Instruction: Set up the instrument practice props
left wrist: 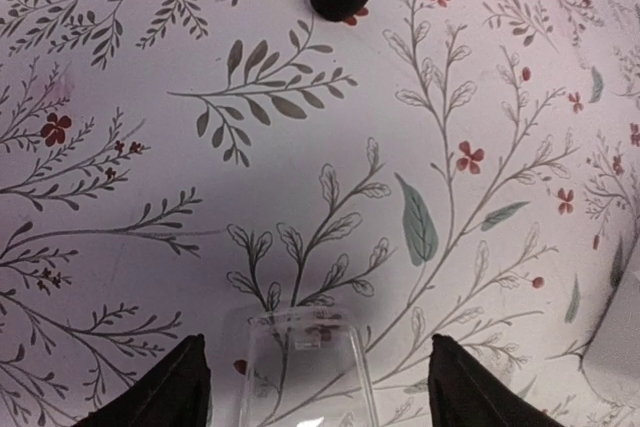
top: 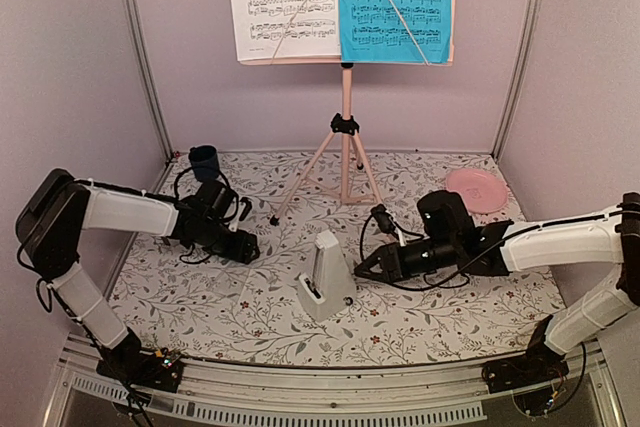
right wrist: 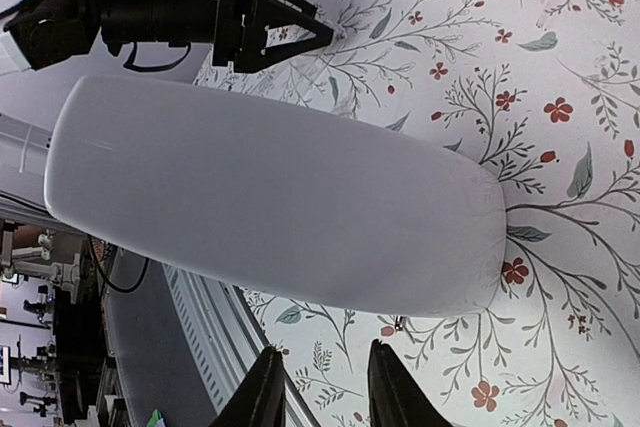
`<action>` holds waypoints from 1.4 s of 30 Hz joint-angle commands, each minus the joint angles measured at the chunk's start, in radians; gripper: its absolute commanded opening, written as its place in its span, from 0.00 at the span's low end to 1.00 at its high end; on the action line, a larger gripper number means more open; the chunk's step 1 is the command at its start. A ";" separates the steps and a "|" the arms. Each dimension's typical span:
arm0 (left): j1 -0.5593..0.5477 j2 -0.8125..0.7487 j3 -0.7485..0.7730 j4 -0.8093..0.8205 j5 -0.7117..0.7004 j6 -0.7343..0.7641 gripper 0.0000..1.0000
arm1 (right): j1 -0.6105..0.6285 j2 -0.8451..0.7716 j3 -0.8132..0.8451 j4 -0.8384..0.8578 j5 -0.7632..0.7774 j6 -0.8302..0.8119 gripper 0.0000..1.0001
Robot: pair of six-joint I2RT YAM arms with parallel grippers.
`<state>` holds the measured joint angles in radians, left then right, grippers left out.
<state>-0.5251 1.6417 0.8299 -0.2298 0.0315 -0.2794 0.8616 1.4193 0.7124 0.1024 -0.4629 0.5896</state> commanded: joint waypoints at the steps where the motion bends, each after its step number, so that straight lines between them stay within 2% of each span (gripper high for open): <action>1: -0.002 -0.099 -0.034 0.081 0.043 0.001 0.76 | 0.044 0.048 -0.007 0.083 0.034 0.037 0.26; 8: -0.055 -0.254 -0.158 0.284 0.160 0.016 0.69 | 0.054 0.123 -0.004 0.154 0.035 0.063 0.23; 14: -0.084 -0.321 -0.232 0.399 0.225 0.016 0.63 | 0.053 0.203 0.019 0.172 0.037 0.064 0.22; 20: -0.142 -0.285 -0.250 0.463 0.226 0.019 0.63 | 0.046 0.247 0.026 0.166 0.064 0.042 0.22; 30: -0.159 -0.220 -0.290 0.532 0.203 -0.041 0.58 | -0.019 0.333 0.146 0.153 0.055 -0.025 0.22; 38: -0.198 -0.159 -0.330 0.626 0.220 -0.089 0.52 | -0.050 0.480 0.299 0.169 -0.091 -0.066 0.23; 42: -0.221 -0.129 -0.347 0.691 0.221 -0.130 0.46 | -0.049 0.520 0.346 0.185 -0.111 -0.054 0.25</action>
<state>-0.7170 1.4872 0.5018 0.3561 0.2440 -0.3679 0.8089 1.9022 1.0088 0.2462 -0.5091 0.5442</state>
